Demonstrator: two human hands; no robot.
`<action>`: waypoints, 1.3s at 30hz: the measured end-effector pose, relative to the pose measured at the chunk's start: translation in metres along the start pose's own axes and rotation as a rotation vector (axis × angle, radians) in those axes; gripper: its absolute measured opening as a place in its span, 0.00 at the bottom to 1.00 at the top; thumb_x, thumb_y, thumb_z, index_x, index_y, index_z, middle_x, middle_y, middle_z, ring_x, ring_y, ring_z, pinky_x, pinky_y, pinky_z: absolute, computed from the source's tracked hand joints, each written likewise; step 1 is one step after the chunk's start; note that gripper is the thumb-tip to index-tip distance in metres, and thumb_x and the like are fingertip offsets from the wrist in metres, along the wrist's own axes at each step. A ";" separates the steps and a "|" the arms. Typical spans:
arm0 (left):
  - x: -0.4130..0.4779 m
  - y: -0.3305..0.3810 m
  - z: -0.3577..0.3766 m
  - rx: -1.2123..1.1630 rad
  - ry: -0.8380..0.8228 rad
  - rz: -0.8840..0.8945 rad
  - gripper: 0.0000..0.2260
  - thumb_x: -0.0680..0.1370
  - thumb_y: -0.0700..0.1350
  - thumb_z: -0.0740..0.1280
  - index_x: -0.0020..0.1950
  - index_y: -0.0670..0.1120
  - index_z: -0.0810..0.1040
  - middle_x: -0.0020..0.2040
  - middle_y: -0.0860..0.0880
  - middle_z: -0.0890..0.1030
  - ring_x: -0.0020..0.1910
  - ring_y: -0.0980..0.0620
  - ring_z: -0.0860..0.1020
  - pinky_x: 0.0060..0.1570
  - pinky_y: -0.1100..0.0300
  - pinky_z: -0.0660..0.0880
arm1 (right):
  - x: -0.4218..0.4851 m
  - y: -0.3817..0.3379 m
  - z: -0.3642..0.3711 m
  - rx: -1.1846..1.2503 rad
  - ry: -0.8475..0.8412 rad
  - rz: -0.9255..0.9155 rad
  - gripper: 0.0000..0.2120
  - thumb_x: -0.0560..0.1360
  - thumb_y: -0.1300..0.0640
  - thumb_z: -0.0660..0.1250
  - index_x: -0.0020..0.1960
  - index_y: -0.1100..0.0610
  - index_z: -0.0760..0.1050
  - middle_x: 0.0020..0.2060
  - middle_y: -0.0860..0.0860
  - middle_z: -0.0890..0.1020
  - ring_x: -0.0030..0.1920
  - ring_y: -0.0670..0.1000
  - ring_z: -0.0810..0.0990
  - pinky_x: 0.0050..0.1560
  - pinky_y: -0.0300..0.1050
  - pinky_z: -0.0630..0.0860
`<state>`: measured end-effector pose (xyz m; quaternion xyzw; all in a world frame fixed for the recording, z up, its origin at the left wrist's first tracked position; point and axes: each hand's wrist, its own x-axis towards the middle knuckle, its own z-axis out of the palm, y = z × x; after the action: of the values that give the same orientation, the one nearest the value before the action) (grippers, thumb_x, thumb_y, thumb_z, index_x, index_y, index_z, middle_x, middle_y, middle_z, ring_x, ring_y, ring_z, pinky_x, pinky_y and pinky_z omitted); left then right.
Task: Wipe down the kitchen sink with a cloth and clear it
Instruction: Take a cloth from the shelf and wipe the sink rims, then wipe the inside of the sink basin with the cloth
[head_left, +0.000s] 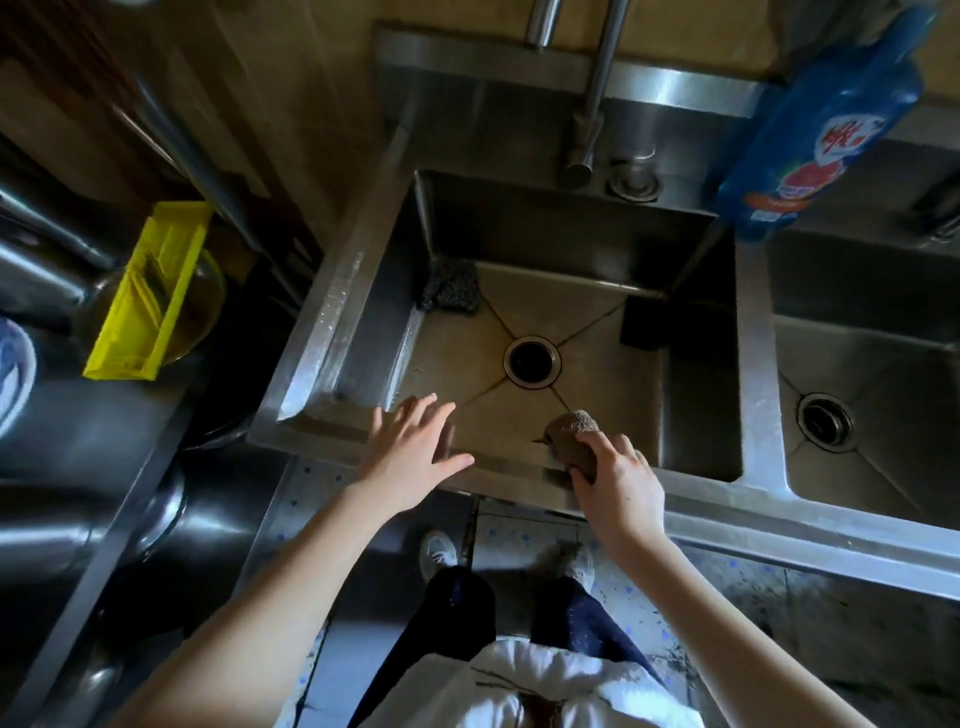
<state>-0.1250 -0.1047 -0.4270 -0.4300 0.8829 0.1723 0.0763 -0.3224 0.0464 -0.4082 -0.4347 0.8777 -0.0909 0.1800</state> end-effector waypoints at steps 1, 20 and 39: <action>0.001 -0.010 -0.004 0.010 -0.002 0.006 0.33 0.72 0.68 0.58 0.73 0.54 0.58 0.75 0.50 0.59 0.73 0.48 0.59 0.70 0.38 0.46 | 0.000 -0.010 0.004 0.001 0.004 0.005 0.21 0.73 0.55 0.68 0.65 0.49 0.71 0.51 0.53 0.77 0.49 0.55 0.76 0.41 0.46 0.75; 0.011 -0.114 -0.039 -0.031 0.017 -0.048 0.26 0.76 0.55 0.63 0.73 0.53 0.60 0.76 0.50 0.56 0.74 0.46 0.56 0.72 0.40 0.50 | 0.016 -0.130 0.044 -0.011 -0.069 -0.038 0.21 0.72 0.54 0.68 0.64 0.49 0.71 0.51 0.52 0.75 0.51 0.55 0.75 0.41 0.46 0.74; 0.049 -0.091 -0.039 -0.084 -0.019 -0.072 0.22 0.77 0.51 0.63 0.70 0.52 0.63 0.75 0.50 0.58 0.71 0.44 0.61 0.70 0.40 0.53 | 0.046 -0.141 0.038 0.038 -0.252 -0.227 0.21 0.71 0.57 0.64 0.64 0.50 0.69 0.54 0.51 0.75 0.54 0.55 0.75 0.45 0.46 0.76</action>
<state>-0.0829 -0.2072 -0.4263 -0.4626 0.8582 0.2105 0.0727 -0.2296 -0.0757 -0.4096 -0.5354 0.7915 -0.0720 0.2856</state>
